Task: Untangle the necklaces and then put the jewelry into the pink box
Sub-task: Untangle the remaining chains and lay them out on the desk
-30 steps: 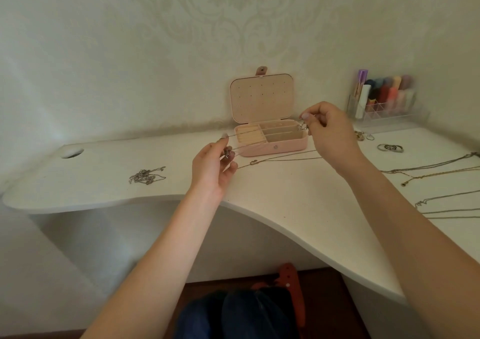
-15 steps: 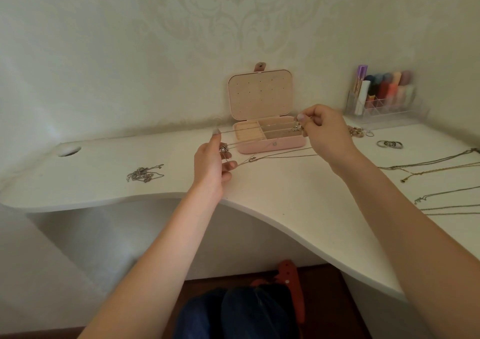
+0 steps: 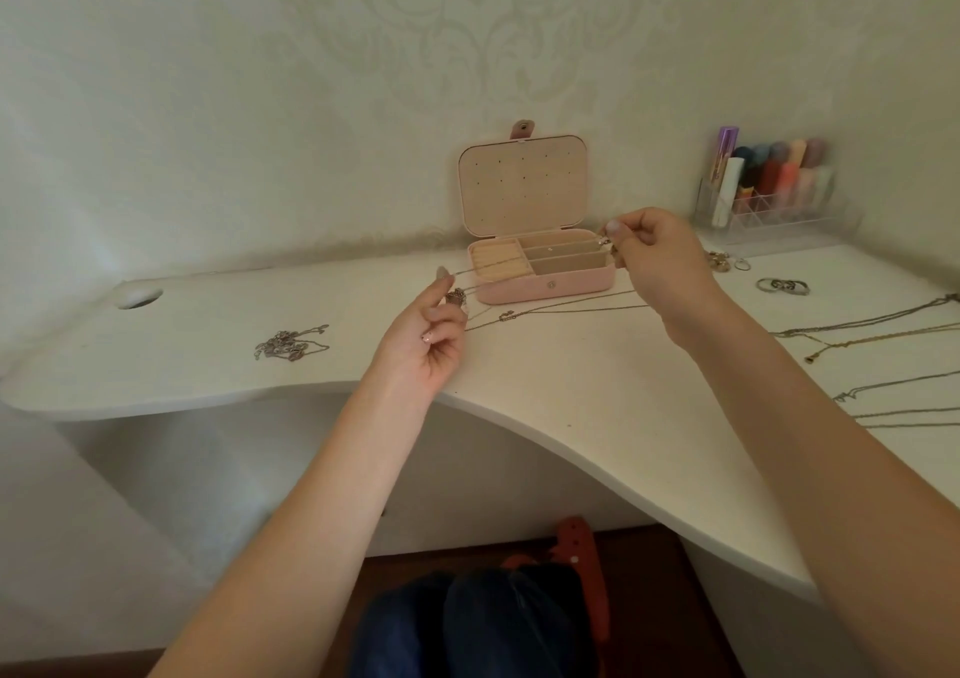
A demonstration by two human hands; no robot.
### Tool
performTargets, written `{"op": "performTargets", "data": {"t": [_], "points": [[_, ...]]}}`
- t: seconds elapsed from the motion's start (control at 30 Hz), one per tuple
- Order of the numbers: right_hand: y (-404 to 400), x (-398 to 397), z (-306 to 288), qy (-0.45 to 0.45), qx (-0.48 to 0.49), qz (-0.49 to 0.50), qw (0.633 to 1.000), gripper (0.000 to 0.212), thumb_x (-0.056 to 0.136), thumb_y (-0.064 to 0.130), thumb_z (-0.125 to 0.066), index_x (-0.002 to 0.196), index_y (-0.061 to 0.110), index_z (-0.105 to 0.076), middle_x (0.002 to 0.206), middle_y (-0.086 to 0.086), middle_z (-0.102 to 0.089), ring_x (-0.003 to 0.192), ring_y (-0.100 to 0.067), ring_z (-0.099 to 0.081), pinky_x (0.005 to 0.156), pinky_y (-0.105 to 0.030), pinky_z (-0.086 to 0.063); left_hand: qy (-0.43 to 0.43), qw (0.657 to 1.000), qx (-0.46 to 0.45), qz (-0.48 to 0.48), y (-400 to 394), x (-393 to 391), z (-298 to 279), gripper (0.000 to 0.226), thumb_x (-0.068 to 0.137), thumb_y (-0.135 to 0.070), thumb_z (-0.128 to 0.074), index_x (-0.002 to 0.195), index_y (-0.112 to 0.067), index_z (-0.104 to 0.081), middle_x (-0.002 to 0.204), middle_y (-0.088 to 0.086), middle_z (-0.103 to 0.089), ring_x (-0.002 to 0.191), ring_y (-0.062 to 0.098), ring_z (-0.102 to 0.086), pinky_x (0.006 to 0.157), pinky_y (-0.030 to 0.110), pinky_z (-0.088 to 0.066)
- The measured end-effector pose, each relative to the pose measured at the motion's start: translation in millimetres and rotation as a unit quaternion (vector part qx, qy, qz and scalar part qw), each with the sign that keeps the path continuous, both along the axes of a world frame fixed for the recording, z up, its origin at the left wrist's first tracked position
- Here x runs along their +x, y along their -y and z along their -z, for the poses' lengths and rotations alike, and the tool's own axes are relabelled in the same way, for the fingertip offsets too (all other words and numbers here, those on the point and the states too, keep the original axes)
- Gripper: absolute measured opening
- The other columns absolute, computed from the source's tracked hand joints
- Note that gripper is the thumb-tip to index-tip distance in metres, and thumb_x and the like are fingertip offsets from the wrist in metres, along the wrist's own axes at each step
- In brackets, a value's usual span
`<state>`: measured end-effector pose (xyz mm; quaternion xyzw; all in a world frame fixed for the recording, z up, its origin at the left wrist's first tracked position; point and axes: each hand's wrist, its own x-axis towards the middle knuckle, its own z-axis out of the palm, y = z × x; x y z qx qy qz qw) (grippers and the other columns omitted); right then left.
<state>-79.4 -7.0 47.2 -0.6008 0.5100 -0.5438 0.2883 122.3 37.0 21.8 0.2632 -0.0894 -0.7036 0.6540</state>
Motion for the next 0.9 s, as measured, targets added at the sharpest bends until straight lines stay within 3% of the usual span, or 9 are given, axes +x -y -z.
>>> {"op": "performTargets", "data": {"t": [0.1,0.23,0.4,0.5,0.57,0.63,0.77,0.83,0.9], "points": [[0,-1,-1,-0.007,0.003,0.005,1.000,0.012,0.098,0.021,-0.049,0.093,0.015,-0.058,0.070,0.003,-0.051,0.064,-0.006,-0.046,0.058,-0.019,-0.036,0.261,0.965,0.020,-0.023,-4,-9,-5,0.032,0.097,-0.034,-0.048,0.077,-0.010,-0.056,0.065,-0.002,-0.040,0.030,0.002,-0.029,0.025,0.014,-0.013],[0,-1,0,-0.032,0.001,0.001,0.999,0.011,0.096,0.021,-0.051,0.089,0.017,-0.058,0.072,0.001,-0.054,0.065,-0.009,-0.047,0.057,-0.022,-0.035,0.411,0.911,0.020,-0.009,-9,-10,-12,0.047,0.095,-0.049,-0.041,0.074,-0.012,-0.061,0.057,-0.001,-0.040,0.033,0.005,-0.026,0.034,0.011,-0.011],[1,-3,1,-0.146,-0.020,0.040,0.988,0.015,0.096,0.022,-0.051,0.099,0.010,-0.060,0.085,-0.003,-0.056,0.067,-0.012,-0.046,0.052,-0.015,-0.032,0.445,0.893,0.036,0.056,-13,-9,-16,0.066,0.090,-0.066,-0.032,0.075,-0.010,-0.063,0.047,0.000,-0.051,0.034,0.013,-0.051,0.034,0.012,-0.011],[0,-5,1,-0.225,-0.005,0.056,0.973,0.017,0.096,0.021,-0.051,0.102,0.010,-0.062,0.089,-0.003,-0.055,0.077,-0.016,-0.048,0.052,-0.027,-0.025,0.439,0.893,0.046,0.083,-15,-8,-17,0.070,0.088,-0.070,-0.032,0.075,-0.008,-0.062,0.050,0.004,-0.057,0.038,0.017,-0.058,0.034,0.012,-0.010],[-1,-4,3,-0.255,0.005,0.060,0.965,0.016,0.095,0.017,-0.049,0.102,0.009,-0.061,0.088,-0.003,-0.054,0.077,-0.017,-0.047,0.050,-0.026,-0.026,0.445,0.889,0.052,0.092,-16,-7,-18,0.070,0.086,-0.070,-0.033,0.075,-0.008,-0.062,0.052,0.005,-0.059,0.042,0.018,-0.061,0.034,0.012,-0.011],[-3,-4,2,-0.284,0.015,0.066,0.956,0.017,0.094,0.014,-0.047,0.099,0.005,-0.061,0.088,-0.008,-0.058,0.076,-0.020,-0.049,0.053,-0.026,-0.033,0.443,0.892,0.044,0.081,-17,-7,-19,0.064,0.090,-0.065,-0.034,0.078,-0.010,-0.063,0.055,0.004,-0.062,0.046,0.019,-0.064,0.032,0.012,-0.012],[-8,-9,-3,-0.331,0.030,0.093,0.939,0.021,0.090,0.008,-0.049,0.092,-0.007,-0.064,0.092,-0.024,-0.066,0.082,-0.036,-0.060,0.072,-0.042,-0.049,0.464,0.885,-0.017,-0.036,-18,-6,-16,0.029,0.097,-0.034,-0.050,0.082,-0.011,-0.060,0.070,0.004,-0.066,0.048,0.017,-0.065,0.033,0.016,-0.014],[-6,-10,-1,-0.334,0.043,0.097,0.936,0.020,0.087,0.008,-0.052,0.091,-0.008,-0.065,0.091,-0.027,-0.065,0.084,-0.039,-0.061,0.073,-0.044,-0.050,0.474,0.876,-0.034,-0.084,-18,-5,-14,0.015,0.095,-0.020,-0.055,0.086,-0.010,-0.061,0.082,0.006,-0.064,0.049,0.017,-0.066,0.034,0.018,-0.014],[-2,-10,3,-0.346,0.050,0.091,0.932,0.018,0.086,0.008,-0.052,0.090,-0.004,-0.064,0.091,-0.023,-0.065,0.086,-0.037,-0.059,0.070,-0.039,-0.047,0.469,0.878,-0.032,-0.086,-17,-4,-12,0.015,0.096,-0.020,-0.054,0.090,-0.009,-0.062,0.086,0.006,-0.061,0.046,0.016,-0.064,0.033,0.018,-0.014]]}}
